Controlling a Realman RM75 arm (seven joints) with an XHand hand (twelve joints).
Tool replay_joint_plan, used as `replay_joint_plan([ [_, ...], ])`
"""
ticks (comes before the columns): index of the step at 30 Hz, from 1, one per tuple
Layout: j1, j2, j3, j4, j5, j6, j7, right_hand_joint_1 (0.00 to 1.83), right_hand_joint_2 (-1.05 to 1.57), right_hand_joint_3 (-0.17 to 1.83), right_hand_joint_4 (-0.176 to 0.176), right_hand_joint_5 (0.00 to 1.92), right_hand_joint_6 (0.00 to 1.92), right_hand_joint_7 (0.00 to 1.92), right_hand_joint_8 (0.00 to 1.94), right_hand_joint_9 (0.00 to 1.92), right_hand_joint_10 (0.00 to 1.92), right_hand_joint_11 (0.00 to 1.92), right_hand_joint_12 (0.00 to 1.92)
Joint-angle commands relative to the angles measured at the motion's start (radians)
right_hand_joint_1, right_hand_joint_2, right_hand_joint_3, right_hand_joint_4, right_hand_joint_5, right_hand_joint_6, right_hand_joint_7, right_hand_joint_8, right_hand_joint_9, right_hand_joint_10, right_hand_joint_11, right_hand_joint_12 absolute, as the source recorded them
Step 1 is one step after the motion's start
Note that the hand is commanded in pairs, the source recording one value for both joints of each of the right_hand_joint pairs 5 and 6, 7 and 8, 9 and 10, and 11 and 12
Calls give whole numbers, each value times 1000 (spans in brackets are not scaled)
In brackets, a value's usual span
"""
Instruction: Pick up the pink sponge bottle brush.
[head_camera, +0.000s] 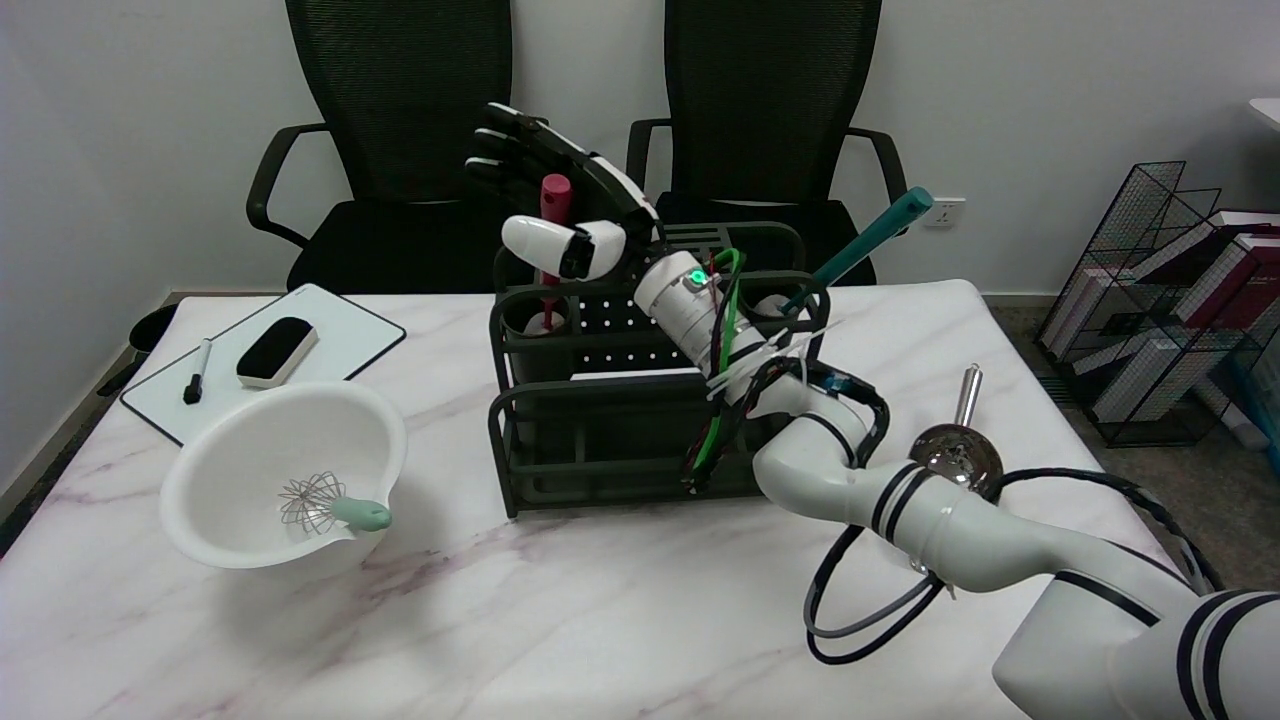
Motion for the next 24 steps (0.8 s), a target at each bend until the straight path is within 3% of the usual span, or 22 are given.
replay_joint_plan([
  [1, 2, -26, 5, -13, -2, -22, -6, 1274, -30, 1284, 0, 297, 297, 360, 360, 466, 466, 312, 312],
  [17, 0, -17, 65, -2, 14, -11, -6, 1277, 41, 1309, 0, 377, 377, 371, 371, 506, 506, 388, 388],
  [24, 2, -19, 61, 1, 25, -11, -6, 1315, 358, 1352, 0, 582, 582, 461, 461, 562, 562, 441, 441],
])
